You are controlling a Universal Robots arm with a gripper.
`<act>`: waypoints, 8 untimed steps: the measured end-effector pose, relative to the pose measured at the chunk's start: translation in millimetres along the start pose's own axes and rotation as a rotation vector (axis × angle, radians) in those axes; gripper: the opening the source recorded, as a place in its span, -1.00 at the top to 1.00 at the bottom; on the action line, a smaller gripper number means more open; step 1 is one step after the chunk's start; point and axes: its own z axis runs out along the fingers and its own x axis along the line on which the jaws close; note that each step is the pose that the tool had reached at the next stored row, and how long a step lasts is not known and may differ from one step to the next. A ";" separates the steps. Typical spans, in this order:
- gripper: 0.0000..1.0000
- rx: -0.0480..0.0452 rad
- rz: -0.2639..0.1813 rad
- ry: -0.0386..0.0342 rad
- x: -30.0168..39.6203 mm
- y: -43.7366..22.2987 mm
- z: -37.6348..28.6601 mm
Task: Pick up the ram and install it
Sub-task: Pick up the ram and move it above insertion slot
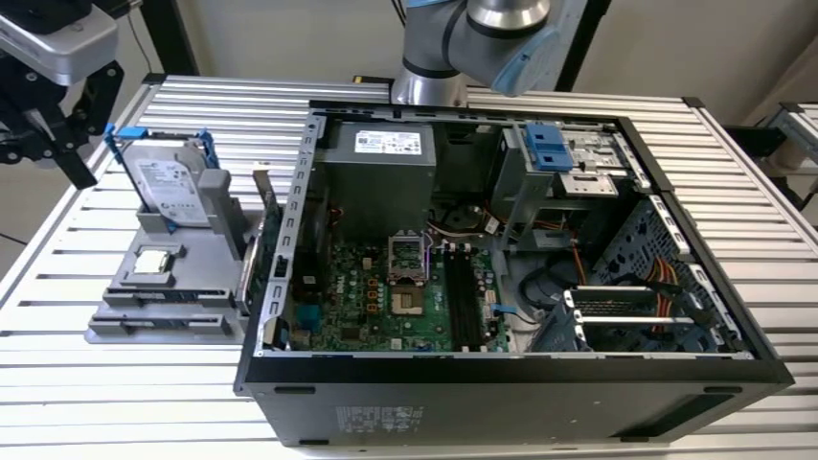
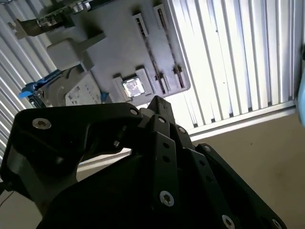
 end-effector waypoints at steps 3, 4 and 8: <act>1.00 -0.0008 -0.029 0.0013 -0.1 -0.1 -0.2; 1.00 -0.0012 -0.038 0.0016 -0.1 -0.1 -0.1; 1.00 -0.0020 -0.076 0.0024 -0.1 -0.1 0.0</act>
